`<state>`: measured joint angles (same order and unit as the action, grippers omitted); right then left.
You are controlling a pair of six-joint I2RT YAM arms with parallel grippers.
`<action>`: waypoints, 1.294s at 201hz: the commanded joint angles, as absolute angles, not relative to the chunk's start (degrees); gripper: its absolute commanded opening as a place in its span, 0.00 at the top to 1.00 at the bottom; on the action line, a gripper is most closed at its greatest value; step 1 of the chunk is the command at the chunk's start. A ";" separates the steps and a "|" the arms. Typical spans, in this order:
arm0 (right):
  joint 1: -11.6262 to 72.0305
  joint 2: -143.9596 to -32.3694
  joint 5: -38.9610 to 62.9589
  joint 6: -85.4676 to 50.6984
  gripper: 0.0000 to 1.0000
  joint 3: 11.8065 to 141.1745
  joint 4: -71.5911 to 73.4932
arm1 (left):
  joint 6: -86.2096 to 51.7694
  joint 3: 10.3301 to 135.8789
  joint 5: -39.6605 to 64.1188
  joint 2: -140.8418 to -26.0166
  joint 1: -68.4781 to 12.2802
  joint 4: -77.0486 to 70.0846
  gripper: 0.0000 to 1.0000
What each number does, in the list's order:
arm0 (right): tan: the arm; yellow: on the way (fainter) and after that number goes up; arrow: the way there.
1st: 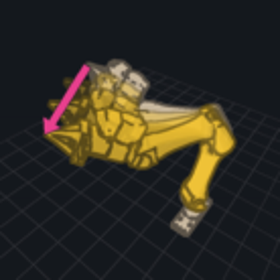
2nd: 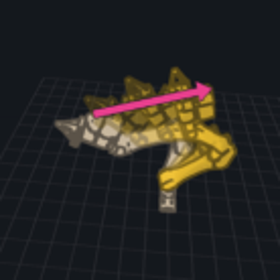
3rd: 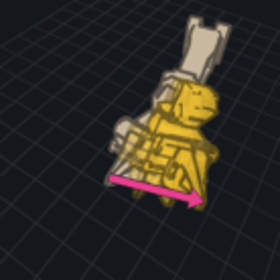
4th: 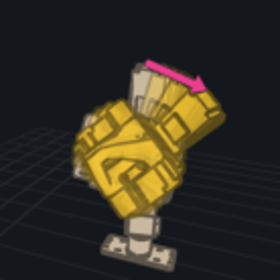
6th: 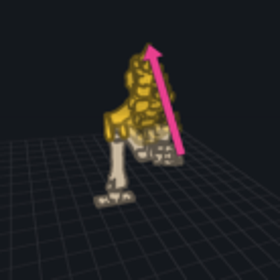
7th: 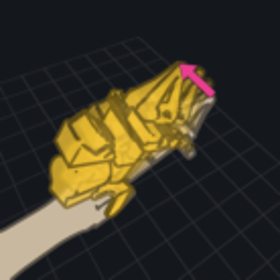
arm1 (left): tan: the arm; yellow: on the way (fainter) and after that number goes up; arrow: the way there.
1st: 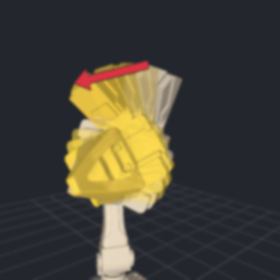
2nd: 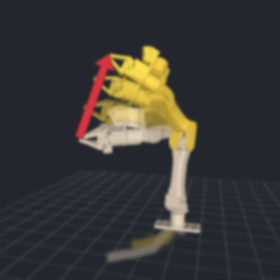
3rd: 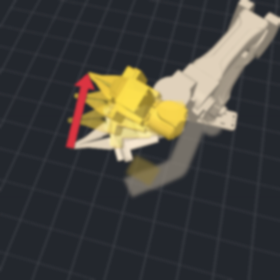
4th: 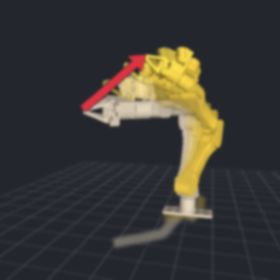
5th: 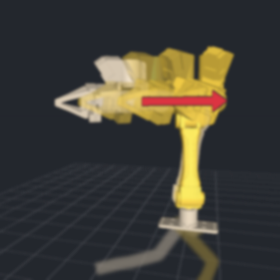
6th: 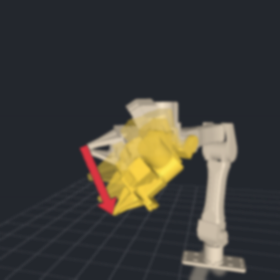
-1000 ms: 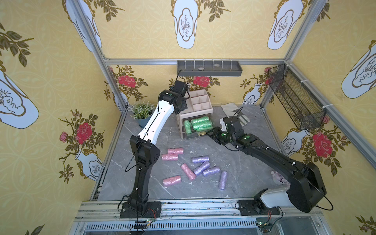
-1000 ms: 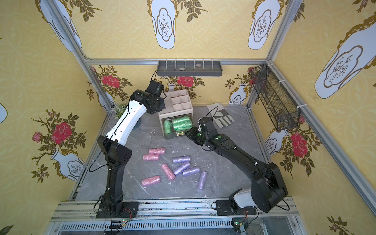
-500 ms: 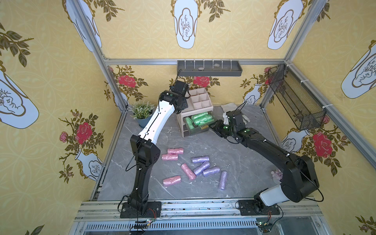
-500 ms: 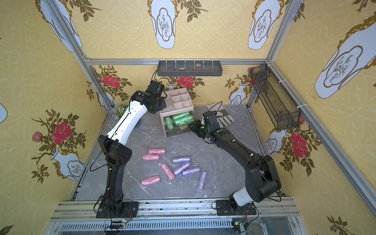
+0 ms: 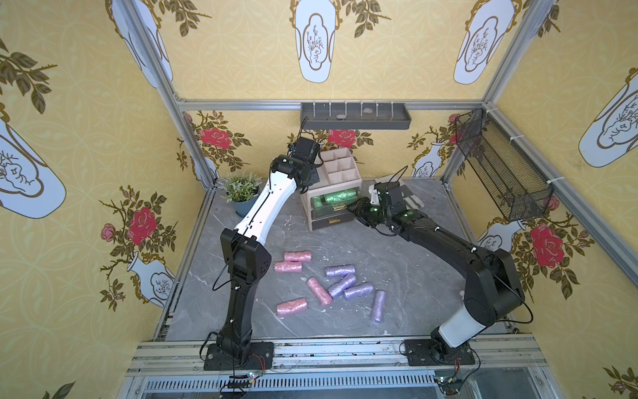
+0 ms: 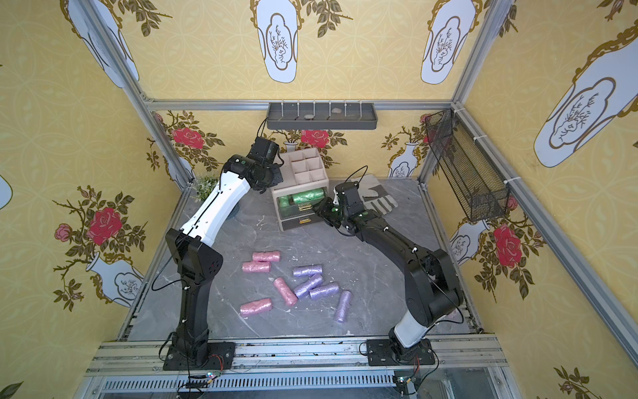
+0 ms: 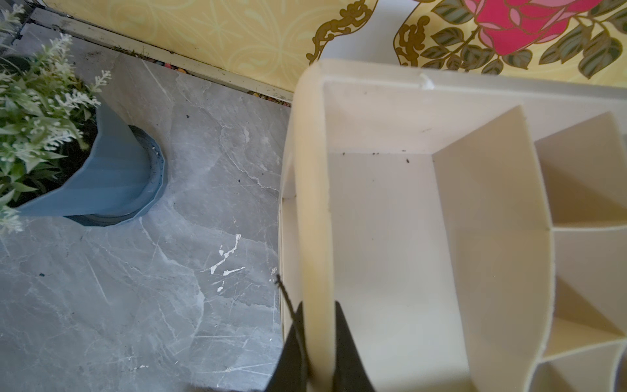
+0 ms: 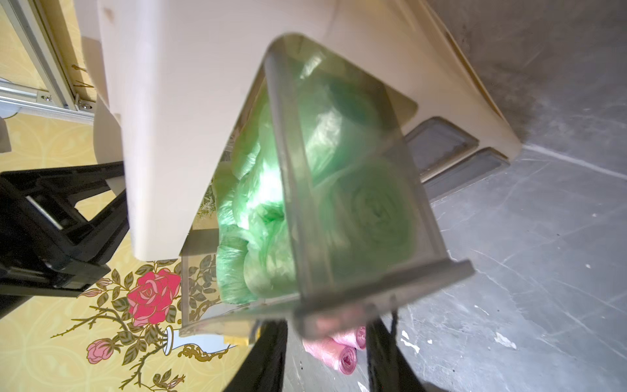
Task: Sort the rolls of trash bags by color and place them into the drawer
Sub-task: Close the drawer in the storage box.
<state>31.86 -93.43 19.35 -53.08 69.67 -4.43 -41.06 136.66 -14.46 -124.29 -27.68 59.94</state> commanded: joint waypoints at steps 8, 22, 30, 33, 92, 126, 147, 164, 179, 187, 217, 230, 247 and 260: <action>32.68 -94.25 20.15 -52.81 0.60 71.09 -0.18 | -41.22 135.62 -10.55 -124.91 -27.95 65.76 1.00; 32.65 -94.67 19.83 -52.97 0.60 71.43 -0.01 | -41.22 135.26 -10.55 -124.68 -28.13 65.57 1.00; 32.56 -95.04 19.63 -53.03 0.60 71.61 0.08 | -41.25 135.10 -10.62 -124.55 -28.13 65.48 1.00; 32.48 -95.18 19.58 -53.05 0.60 71.75 0.09 | -41.24 135.09 -10.61 -124.56 -28.19 65.48 1.00; 31.34 -98.32 18.83 -53.27 0.60 75.79 0.90 | -41.28 135.02 -10.56 -124.54 -28.39 65.48 1.00; 30.43 -100.72 19.09 -54.22 0.59 78.06 1.53 | -41.31 134.82 -10.62 -124.59 -28.56 65.48 1.00; 30.15 -102.33 19.08 -55.03 0.59 79.52 2.00 | -41.40 134.57 -10.95 -124.49 -28.74 65.43 1.00; 29.97 -103.35 19.42 -55.70 0.59 80.28 2.49 | -41.41 134.39 -10.98 -124.38 -28.74 65.47 1.00; 29.94 -103.97 19.36 -56.20 0.58 80.64 3.02 | -41.46 134.25 -10.91 -124.37 -28.83 65.46 1.00; 29.99 -104.23 19.34 -56.50 0.58 80.70 3.28 | -41.49 134.13 -10.98 -124.30 -28.84 65.48 1.00; 30.06 -104.61 19.81 -57.35 0.56 80.56 4.18 | -41.32 133.84 -10.91 -124.19 -28.85 65.32 1.00; 30.13 -103.73 19.87 -57.43 0.54 79.50 4.57 | -41.22 134.04 -11.18 -124.28 -28.83 65.61 1.00; 30.17 -101.36 20.04 -58.00 0.50 77.10 4.53 | -41.22 134.29 -11.33 -124.36 -28.83 65.65 1.00; 30.15 -98.66 20.07 -58.52 0.49 74.20 4.03 | -41.31 134.38 -11.32 -124.54 -28.87 65.65 1.00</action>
<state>30.00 -102.50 19.29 -57.39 77.36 -0.91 -41.28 134.82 -15.99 -123.50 -28.40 58.67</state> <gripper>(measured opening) 0.500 0.110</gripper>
